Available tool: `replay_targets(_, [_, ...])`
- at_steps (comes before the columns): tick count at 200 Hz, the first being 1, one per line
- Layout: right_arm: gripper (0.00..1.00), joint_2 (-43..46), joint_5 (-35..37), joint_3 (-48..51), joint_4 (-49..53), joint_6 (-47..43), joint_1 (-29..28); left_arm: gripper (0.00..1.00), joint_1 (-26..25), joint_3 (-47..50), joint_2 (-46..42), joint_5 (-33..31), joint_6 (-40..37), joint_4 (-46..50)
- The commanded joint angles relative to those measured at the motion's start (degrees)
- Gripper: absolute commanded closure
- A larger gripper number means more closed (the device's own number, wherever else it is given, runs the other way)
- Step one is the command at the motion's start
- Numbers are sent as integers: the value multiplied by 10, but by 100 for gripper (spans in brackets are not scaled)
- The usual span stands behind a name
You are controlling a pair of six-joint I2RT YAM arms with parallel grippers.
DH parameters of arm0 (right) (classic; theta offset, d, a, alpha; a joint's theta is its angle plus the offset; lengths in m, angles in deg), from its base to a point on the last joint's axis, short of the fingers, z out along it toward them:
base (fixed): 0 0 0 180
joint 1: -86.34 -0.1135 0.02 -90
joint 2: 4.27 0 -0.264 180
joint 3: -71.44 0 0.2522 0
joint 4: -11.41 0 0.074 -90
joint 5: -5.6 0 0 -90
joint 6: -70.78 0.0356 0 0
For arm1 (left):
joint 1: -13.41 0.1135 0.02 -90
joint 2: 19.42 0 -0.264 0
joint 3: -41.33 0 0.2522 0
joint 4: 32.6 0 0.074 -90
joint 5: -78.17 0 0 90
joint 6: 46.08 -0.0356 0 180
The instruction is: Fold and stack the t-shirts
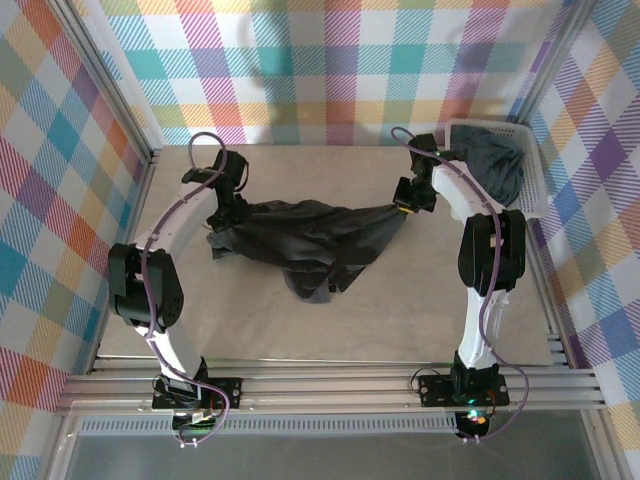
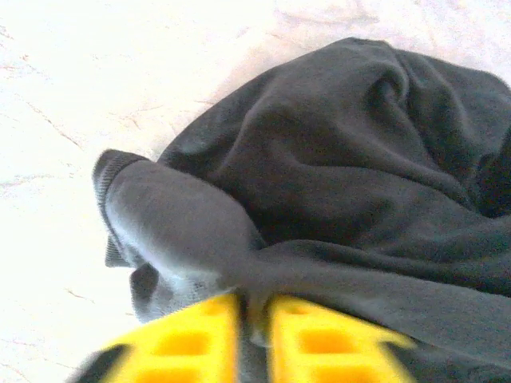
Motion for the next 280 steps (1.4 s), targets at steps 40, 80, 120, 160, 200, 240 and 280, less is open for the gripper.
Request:
replay_targets(40, [100,-11,-38,-16,30,-18,5,54,-13,211,-193,93,140,-94])
replay_targets(80, [100,-18,-52,-15,27,-22,5,57,-25,375,-246,166,270,-270])
replay_targets(120, [100,-16,-59,-6,24,-18,5,56,-39,369,-154,170,259,-337])
replay_targets(160, [100,-6,-60,12,19,-18,5,61,-44,320,-52,180,234,-343])
replay_targets(200, [100,6,-58,30,5,-8,5,100,-47,273,-34,137,210,-304])
replay_targets(240, [100,-3,-40,-19,7,-6,7,100,-46,176,-98,116,190,-164])
replay_targets(280, [100,-12,-22,-133,29,-5,26,100,-28,119,-164,146,178,-34])
